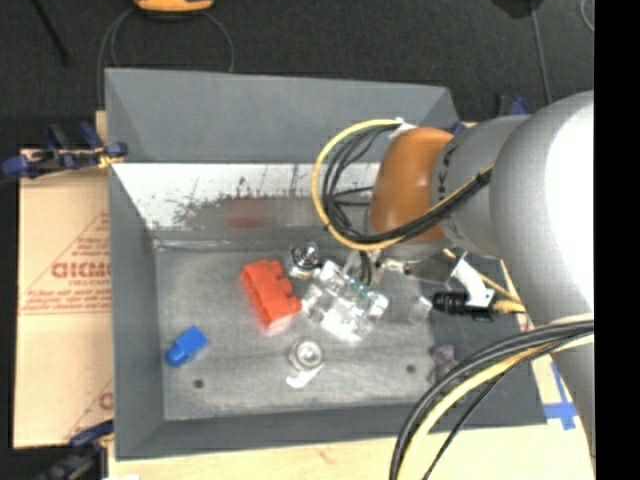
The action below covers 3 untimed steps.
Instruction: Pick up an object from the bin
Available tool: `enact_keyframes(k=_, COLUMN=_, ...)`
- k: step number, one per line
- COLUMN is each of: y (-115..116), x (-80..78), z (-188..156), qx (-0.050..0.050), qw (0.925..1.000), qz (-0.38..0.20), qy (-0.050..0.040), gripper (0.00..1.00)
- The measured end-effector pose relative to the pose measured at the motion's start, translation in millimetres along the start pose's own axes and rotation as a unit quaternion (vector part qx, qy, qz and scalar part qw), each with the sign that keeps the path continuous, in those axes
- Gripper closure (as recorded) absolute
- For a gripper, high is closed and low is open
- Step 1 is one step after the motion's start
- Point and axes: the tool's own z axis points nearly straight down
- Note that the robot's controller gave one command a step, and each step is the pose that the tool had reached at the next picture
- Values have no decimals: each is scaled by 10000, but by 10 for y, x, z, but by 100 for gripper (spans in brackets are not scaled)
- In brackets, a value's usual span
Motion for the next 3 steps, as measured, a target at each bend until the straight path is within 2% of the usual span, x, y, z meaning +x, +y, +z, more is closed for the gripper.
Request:
enact_keyframes(k=1, y=17, x=11, z=-19, qx=-3, qw=10000, qz=-16, qy=23, gripper=100)
enact_keyframes(k=2, y=12, x=-2, z=-232, qx=25, qw=10000, qz=-50, qy=35, gripper=100)
enact_keyframes(k=3, y=22, x=-29, z=-1038, qx=9, qw=10000, qz=-89, qy=12, gripper=100)
